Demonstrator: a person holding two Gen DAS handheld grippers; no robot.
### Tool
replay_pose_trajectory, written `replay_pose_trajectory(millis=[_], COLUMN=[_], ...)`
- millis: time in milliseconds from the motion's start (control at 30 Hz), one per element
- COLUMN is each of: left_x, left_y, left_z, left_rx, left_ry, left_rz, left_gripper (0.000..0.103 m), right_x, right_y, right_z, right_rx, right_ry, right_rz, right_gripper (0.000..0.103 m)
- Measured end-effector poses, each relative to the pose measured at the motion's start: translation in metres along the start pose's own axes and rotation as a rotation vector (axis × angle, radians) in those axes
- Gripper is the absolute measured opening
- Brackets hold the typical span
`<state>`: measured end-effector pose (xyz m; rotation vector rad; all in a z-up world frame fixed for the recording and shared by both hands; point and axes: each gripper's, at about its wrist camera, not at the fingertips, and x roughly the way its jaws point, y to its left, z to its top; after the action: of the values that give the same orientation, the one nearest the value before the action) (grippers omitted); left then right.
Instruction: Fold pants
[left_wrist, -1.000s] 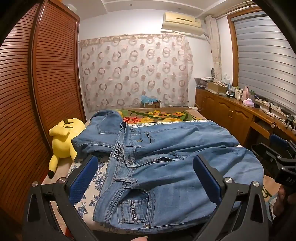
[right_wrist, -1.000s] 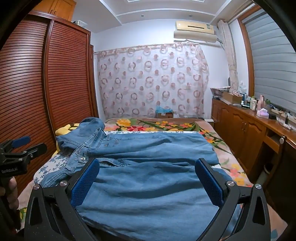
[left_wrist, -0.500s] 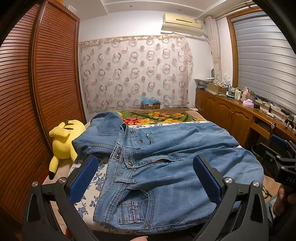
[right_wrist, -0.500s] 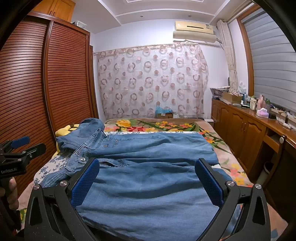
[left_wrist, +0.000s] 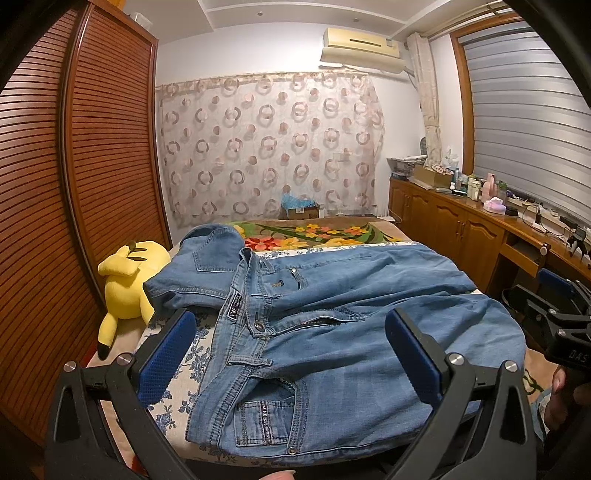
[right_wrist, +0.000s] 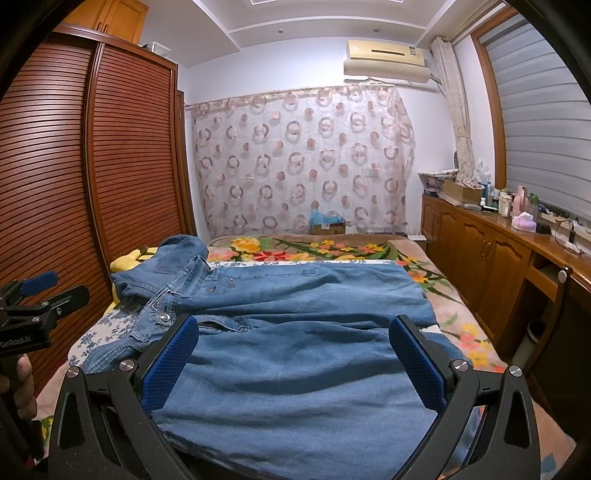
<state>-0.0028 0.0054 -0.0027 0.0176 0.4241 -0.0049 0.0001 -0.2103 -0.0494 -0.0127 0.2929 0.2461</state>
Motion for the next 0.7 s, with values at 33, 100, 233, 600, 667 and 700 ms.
replay_pose_trajectory(millis=[33, 100, 233, 600, 667, 700], left_x=[0.0, -0.0001, -0.0002, -0.0004, -0.0006, -0.0006], left_y=[0.0007, -0.0002, -0.0001, -0.0008, -0.0003, -0.0002], left_z=[-0.0005, -0.0001, -0.0004, -0.0004, -0.0009, -0.0011], left_rx=[0.0, 0.0, 0.0, 0.002, 0.003, 0.003], left_ry=[0.0, 0.0, -0.001, -0.003, -0.003, -0.003], left_rz=[-0.001, 0.001, 0.002, 0.002, 0.003, 0.003], left_gripper=[0.103, 0.103, 0.103, 0.103, 0.103, 0.103], right_x=[0.0001, -0.0003, -0.0008, -0.0015, -0.0014, -0.0016], right_y=[-0.0001, 0.0006, 0.0004, 0.0011, 0.0013, 0.0012], right_z=[0.0001, -0.0002, -0.0002, 0.0002, 0.0003, 0.0002], right_rx=[0.0, 0.001, 0.003, 0.002, 0.002, 0.003], right_ry=[0.0, -0.001, -0.002, -0.004, -0.003, -0.004], right_rz=[0.0, 0.001, 0.005, 0.006, 0.006, 0.006], right_gripper=[0.103, 0.103, 0.103, 0.103, 0.103, 0.103])
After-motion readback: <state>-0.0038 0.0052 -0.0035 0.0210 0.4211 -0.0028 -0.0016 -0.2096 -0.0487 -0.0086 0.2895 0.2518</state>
